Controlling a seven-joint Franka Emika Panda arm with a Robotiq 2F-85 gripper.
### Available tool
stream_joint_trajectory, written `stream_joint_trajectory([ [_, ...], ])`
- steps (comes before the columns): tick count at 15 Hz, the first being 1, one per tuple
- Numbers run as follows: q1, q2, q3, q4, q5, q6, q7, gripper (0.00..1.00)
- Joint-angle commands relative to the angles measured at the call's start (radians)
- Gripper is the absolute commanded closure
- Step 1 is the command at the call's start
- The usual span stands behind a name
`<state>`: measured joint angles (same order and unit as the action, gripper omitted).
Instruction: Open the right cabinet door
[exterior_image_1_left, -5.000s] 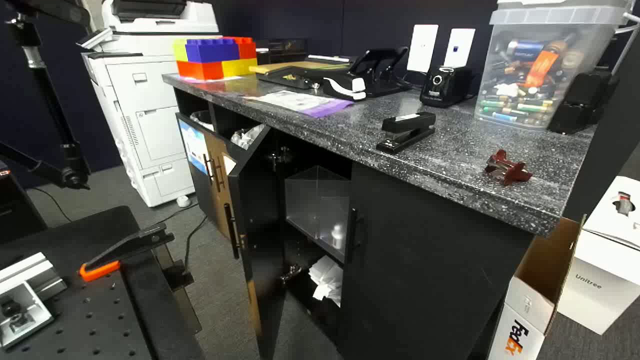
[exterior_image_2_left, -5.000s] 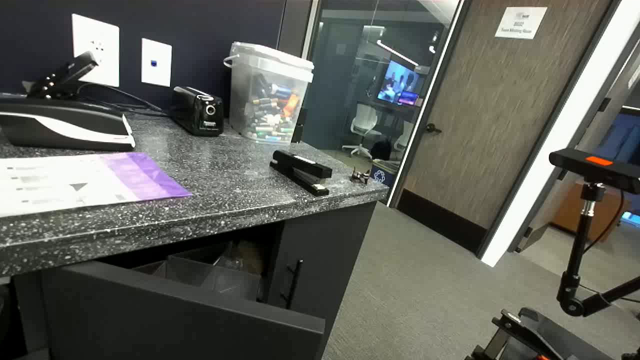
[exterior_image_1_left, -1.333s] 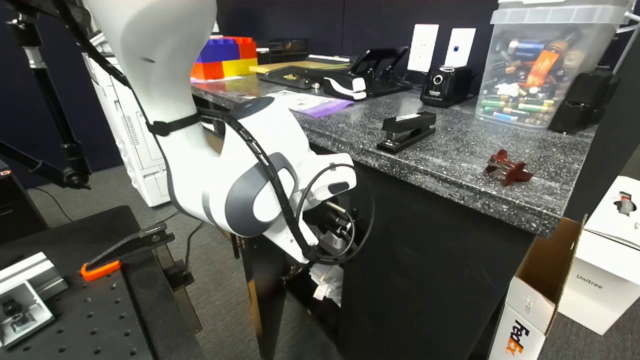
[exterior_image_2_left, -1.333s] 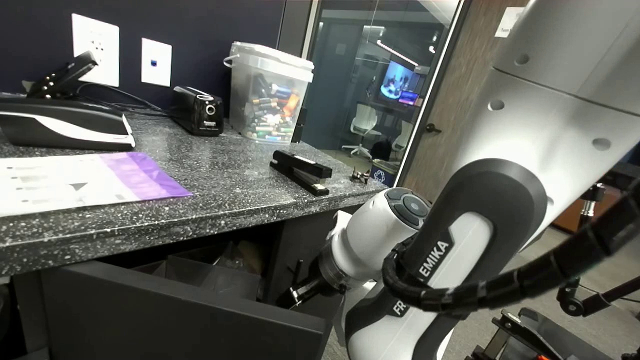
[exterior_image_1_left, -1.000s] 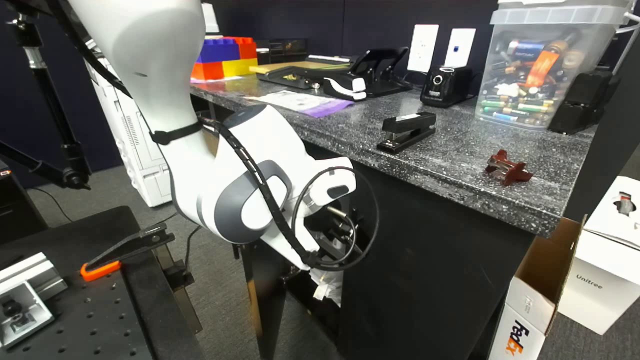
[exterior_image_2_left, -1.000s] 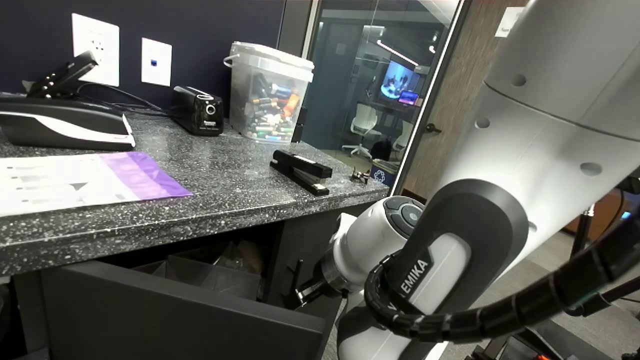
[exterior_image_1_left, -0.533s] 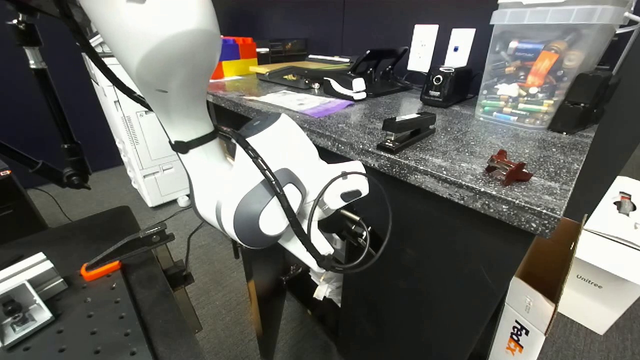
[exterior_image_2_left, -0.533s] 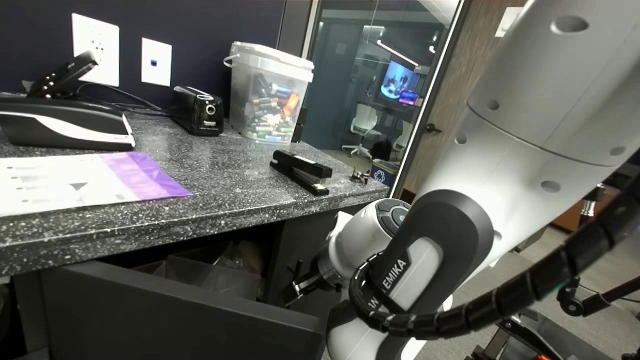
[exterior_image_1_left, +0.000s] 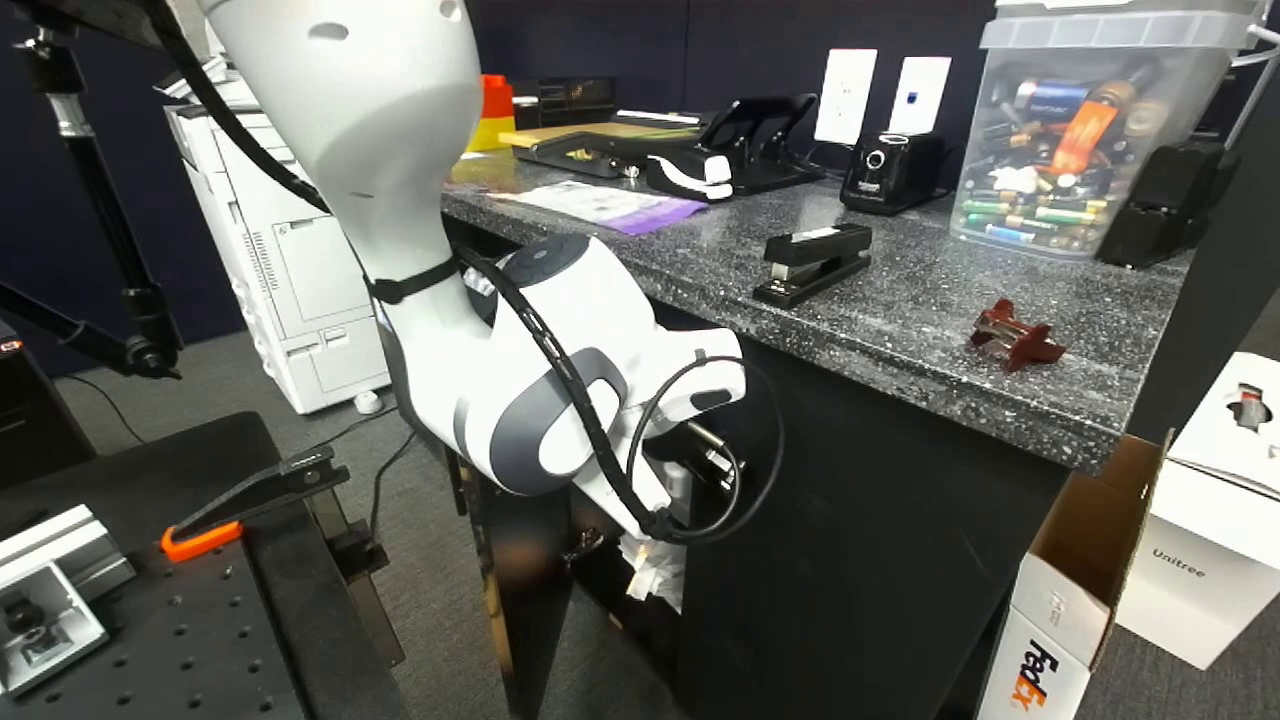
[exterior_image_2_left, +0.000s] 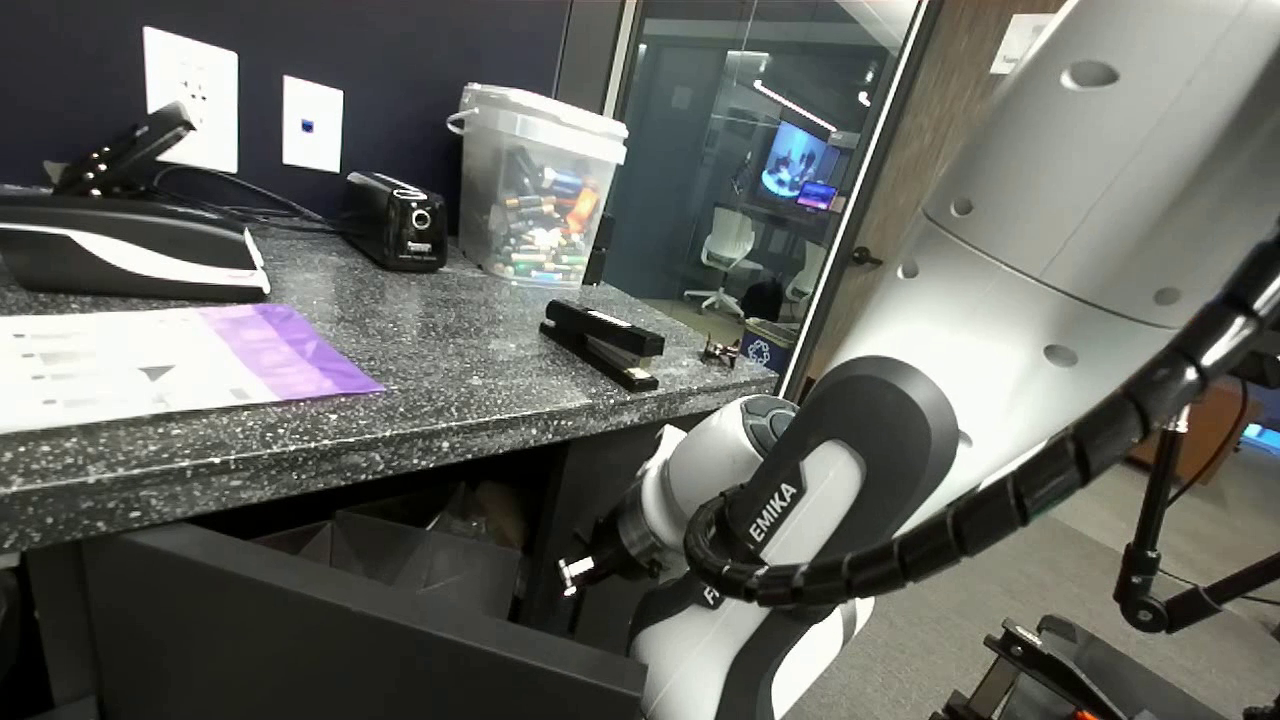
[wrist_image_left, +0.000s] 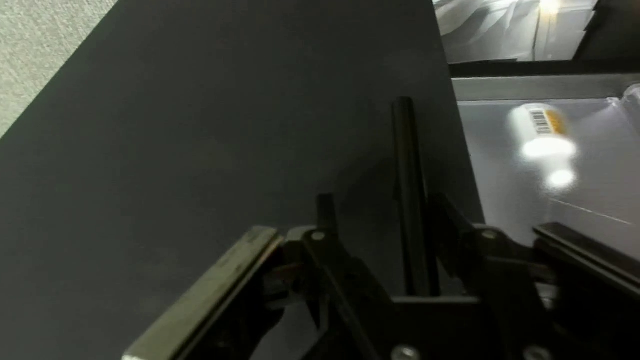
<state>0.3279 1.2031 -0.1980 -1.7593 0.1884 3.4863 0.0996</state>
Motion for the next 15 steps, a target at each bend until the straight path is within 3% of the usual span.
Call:
stream_joint_trajectory([
  [1, -0.038, 0.023, 0.058, 0.043, -0.016, 0.043, -0.027, 0.81],
  [3, -0.042, 0.015, 0.063, 0.034, -0.017, 0.041, -0.033, 0.96],
  [4, -0.048, 0.009, 0.063, 0.026, -0.018, 0.042, -0.036, 0.99],
  [7, -0.063, -0.024, 0.073, -0.019, -0.022, 0.035, -0.043, 0.97],
  [10, -0.117, -0.098, 0.155, -0.146, -0.083, -0.019, -0.065, 0.97],
  [15, -0.185, -0.172, 0.215, -0.356, -0.157, 0.012, -0.103, 0.97],
])
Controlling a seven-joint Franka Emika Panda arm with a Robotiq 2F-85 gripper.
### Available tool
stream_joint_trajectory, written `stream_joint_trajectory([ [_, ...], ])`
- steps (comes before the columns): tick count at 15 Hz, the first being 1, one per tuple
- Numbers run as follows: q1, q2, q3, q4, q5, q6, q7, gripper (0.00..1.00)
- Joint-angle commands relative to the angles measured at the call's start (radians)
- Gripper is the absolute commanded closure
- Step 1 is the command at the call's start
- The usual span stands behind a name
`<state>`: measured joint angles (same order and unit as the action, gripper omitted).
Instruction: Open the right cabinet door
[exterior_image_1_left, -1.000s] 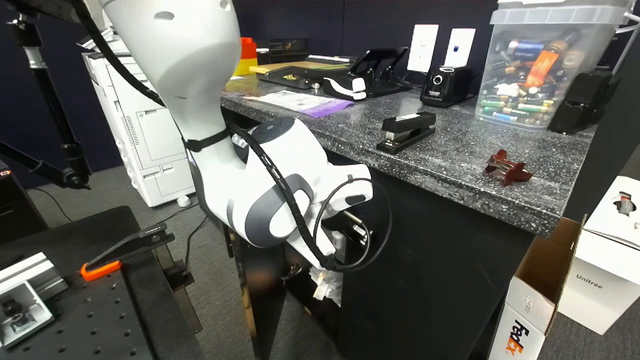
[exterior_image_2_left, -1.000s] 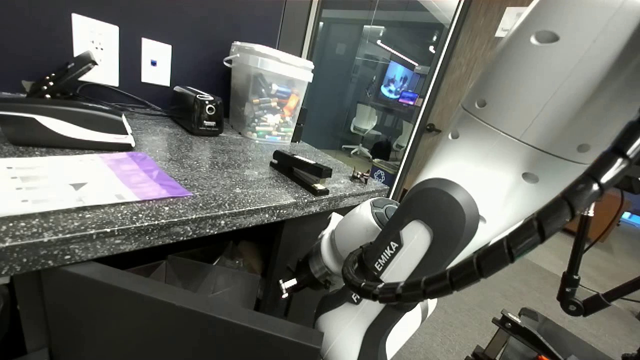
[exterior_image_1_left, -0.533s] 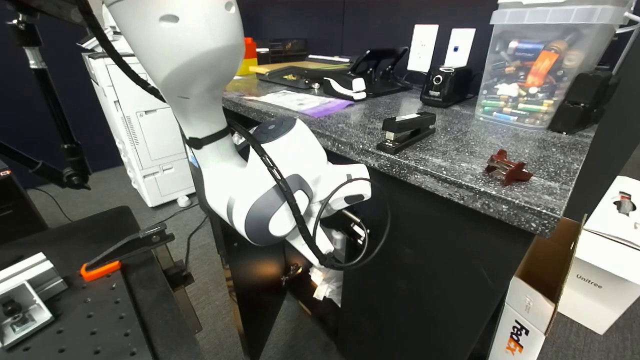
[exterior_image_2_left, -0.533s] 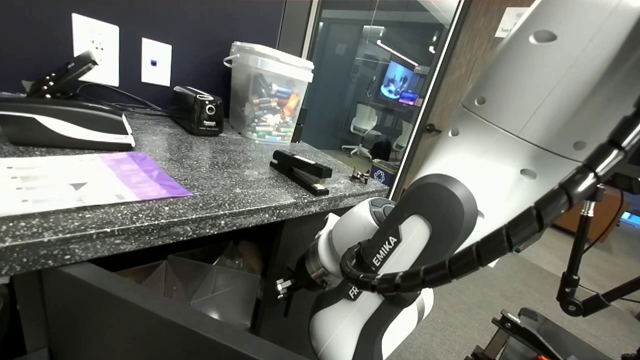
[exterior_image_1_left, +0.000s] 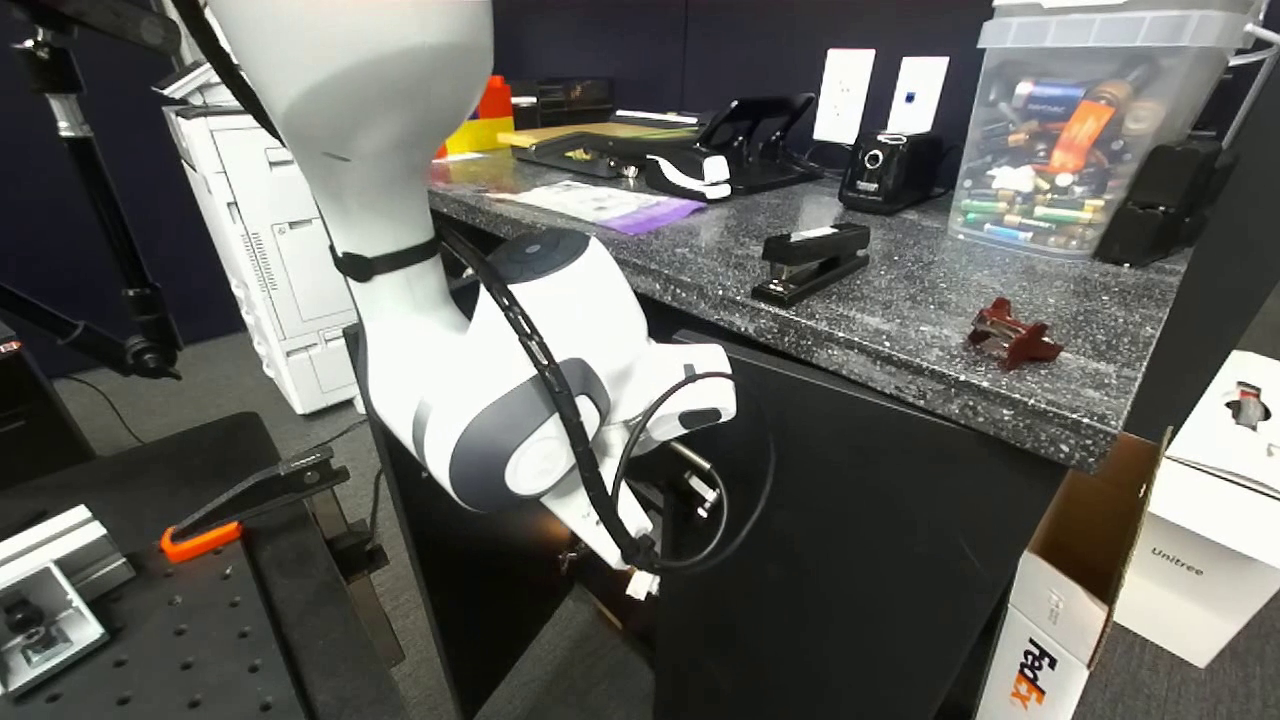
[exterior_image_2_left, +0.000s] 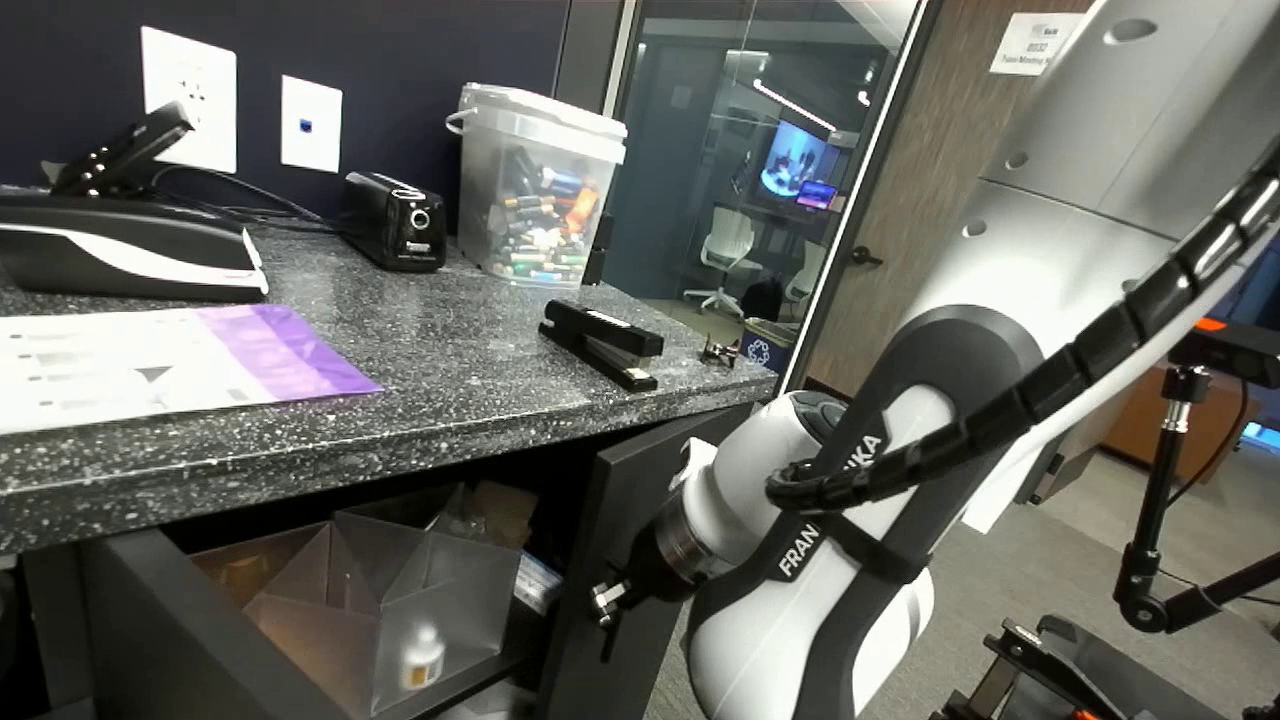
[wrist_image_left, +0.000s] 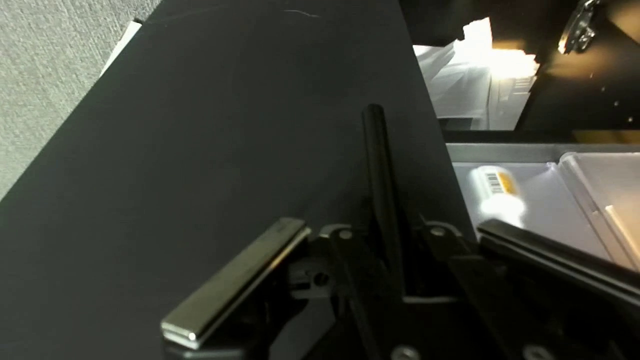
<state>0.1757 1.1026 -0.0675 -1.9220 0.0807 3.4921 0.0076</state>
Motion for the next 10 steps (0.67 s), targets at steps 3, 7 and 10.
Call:
stream_joint_trajectory([
  [3, -0.013, -0.090, 0.059, -0.269, -0.027, 0.032, -0.023, 0.97],
  [7, 0.011, -0.130, 0.029, -0.336, 0.003, 0.039, -0.024, 0.97],
  [10, 0.016, -0.157, 0.014, -0.360, 0.018, 0.026, -0.021, 0.97],
])
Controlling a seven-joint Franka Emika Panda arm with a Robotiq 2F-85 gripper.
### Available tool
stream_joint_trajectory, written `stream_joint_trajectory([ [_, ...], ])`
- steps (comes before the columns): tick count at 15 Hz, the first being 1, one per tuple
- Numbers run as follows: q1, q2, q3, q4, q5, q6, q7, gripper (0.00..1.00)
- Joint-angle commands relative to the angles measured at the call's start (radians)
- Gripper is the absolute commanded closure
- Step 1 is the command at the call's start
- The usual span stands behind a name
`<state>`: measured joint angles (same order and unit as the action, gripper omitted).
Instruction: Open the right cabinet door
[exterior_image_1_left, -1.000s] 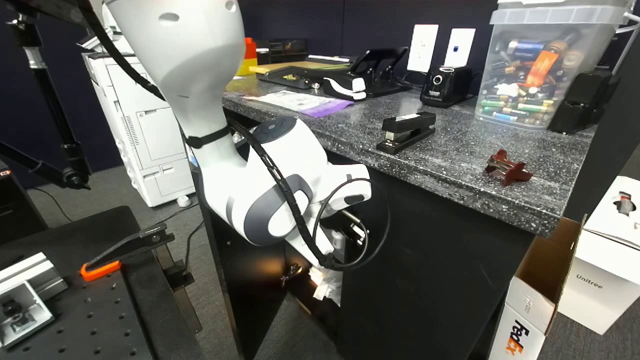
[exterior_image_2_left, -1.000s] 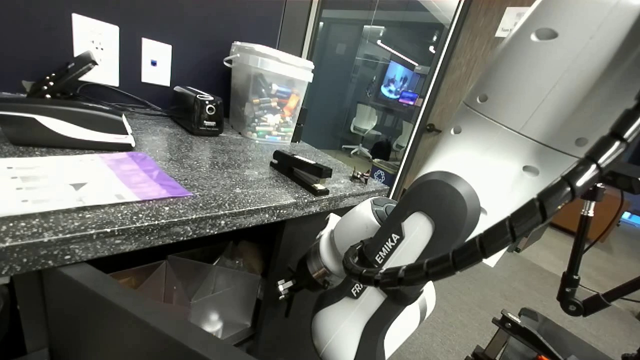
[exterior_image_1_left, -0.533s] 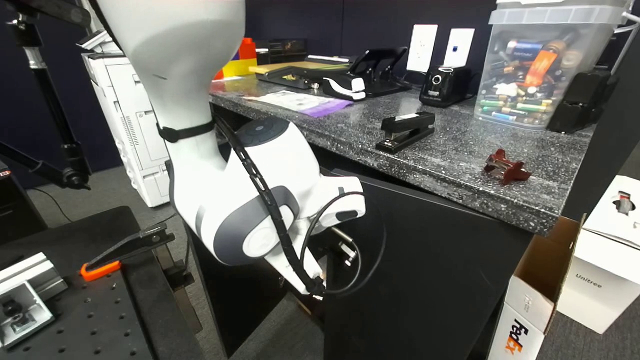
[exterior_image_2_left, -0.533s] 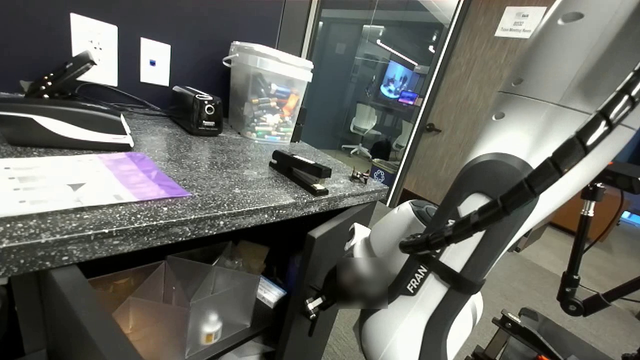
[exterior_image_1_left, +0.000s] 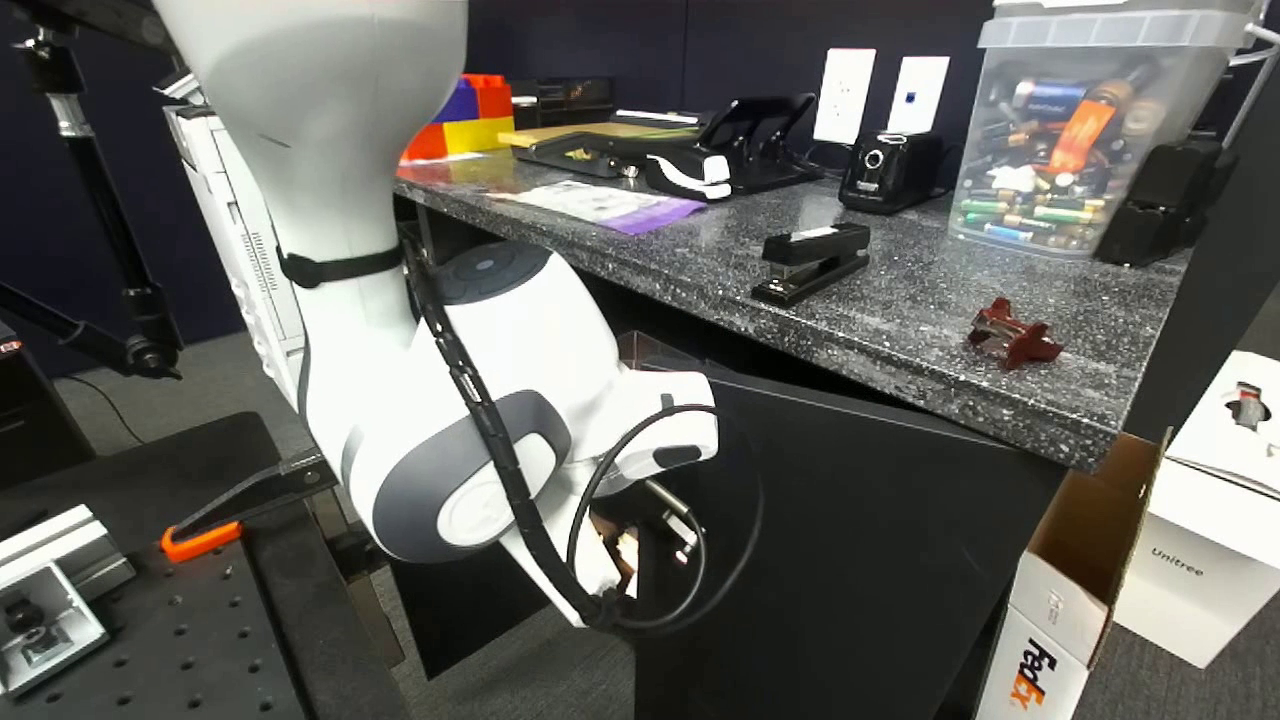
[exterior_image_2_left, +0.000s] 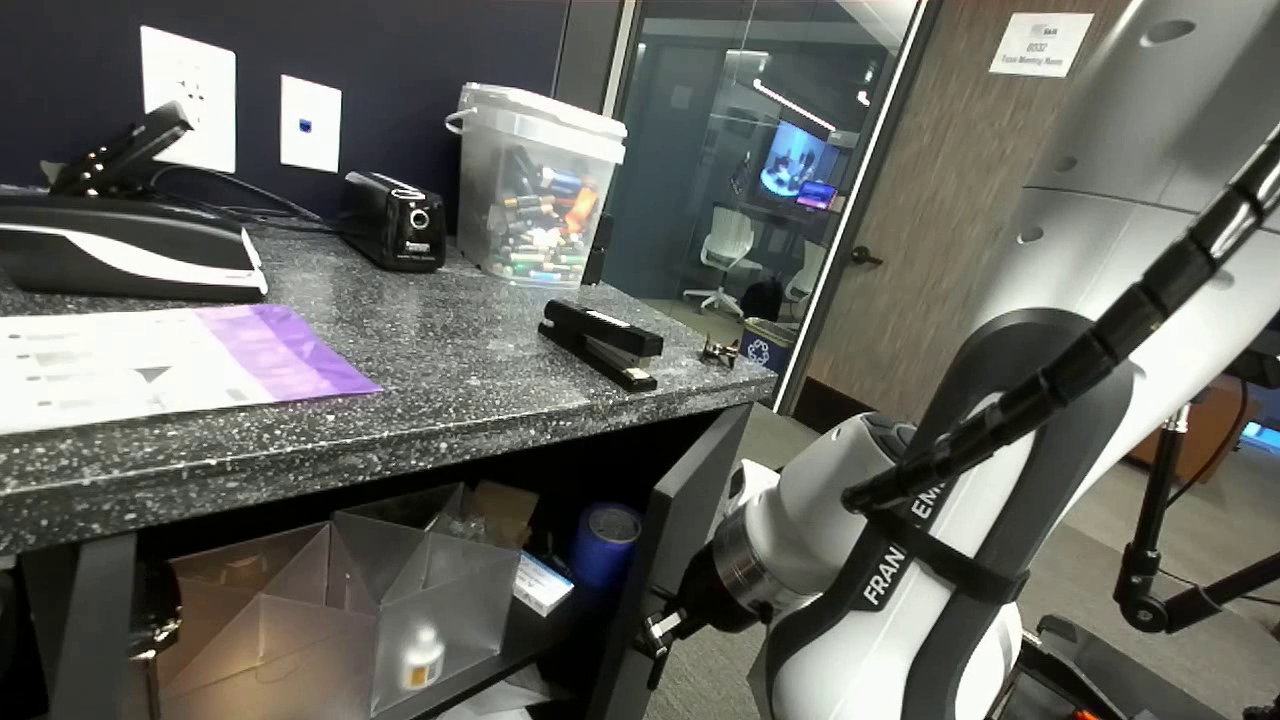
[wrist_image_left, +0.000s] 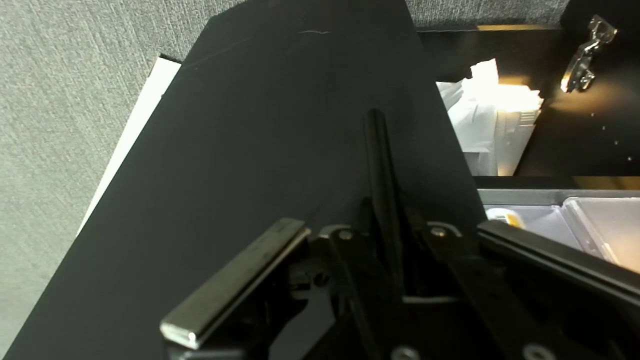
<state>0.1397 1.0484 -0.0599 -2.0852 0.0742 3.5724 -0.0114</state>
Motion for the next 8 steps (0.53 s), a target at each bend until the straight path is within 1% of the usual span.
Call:
stream_joint_trajectory([
  [1, 0.050, -0.110, 0.006, -0.202, 0.028, -0.059, 0.000, 0.97],
  [2, 0.047, -0.113, 0.008, -0.205, 0.029, -0.061, 0.002, 0.97],
  [3, 0.033, -0.111, 0.019, -0.195, 0.020, -0.067, 0.004, 0.87],
  [4, 0.027, -0.109, 0.025, -0.187, 0.016, -0.072, 0.007, 0.62],
  [6, 0.019, -0.114, 0.031, -0.182, 0.009, -0.084, 0.008, 0.61],
  [7, 0.014, -0.132, 0.033, -0.191, 0.001, -0.134, 0.007, 0.55],
  [8, 0.009, -0.164, 0.044, -0.217, -0.009, -0.212, 0.010, 0.44],
])
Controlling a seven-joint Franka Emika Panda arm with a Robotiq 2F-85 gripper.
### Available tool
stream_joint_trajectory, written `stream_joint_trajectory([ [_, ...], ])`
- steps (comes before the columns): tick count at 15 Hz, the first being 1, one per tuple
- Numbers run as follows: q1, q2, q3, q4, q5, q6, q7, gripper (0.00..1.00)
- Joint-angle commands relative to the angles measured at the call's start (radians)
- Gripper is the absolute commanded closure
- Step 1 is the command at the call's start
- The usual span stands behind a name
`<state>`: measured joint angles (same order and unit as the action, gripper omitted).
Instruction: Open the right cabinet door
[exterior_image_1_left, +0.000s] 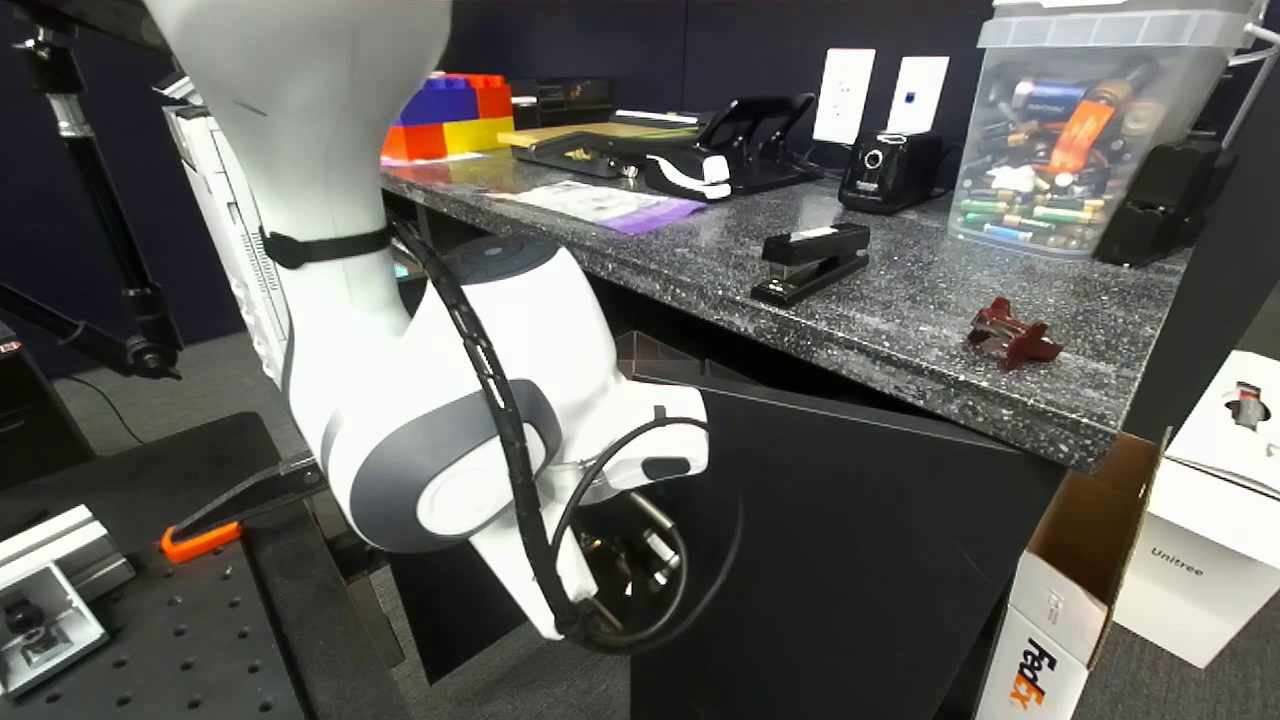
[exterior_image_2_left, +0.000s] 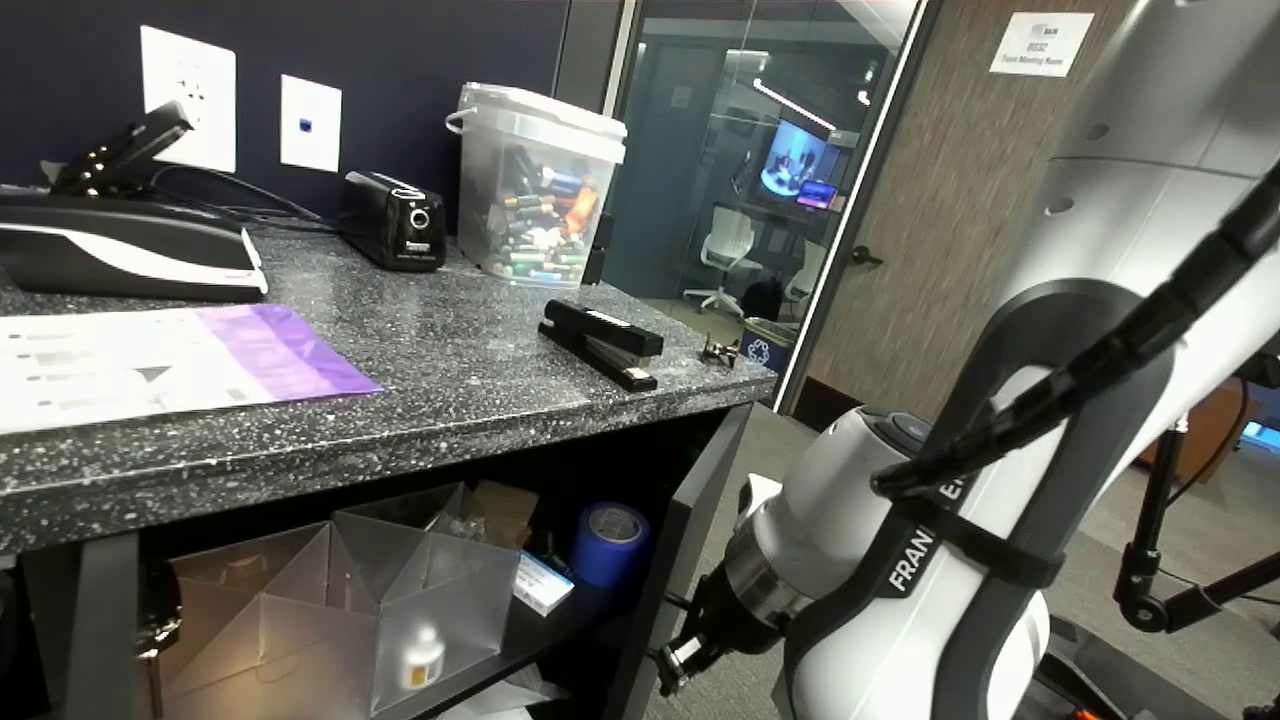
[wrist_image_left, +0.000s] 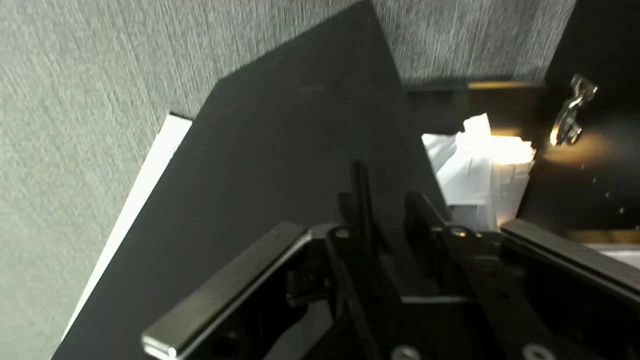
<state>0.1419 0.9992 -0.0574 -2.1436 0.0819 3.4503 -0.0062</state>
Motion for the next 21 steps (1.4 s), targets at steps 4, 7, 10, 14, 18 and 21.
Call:
stream_joint_trajectory([
  [4, -0.019, -0.217, 0.125, -0.244, -0.034, -0.294, 0.016, 0.12],
  [7, -0.011, -0.284, 0.137, -0.254, -0.025, -0.413, 0.020, 0.00],
  [10, -0.021, -0.346, 0.149, -0.262, -0.018, -0.433, 0.031, 0.00],
  [14, -0.088, -0.467, 0.204, -0.296, 0.005, -0.481, 0.039, 0.00],
  [18, -0.070, -0.440, 0.184, -0.274, -0.011, -0.460, 0.043, 0.00],
  [21, -0.074, -0.446, 0.185, -0.284, -0.010, -0.462, 0.042, 0.00],
])
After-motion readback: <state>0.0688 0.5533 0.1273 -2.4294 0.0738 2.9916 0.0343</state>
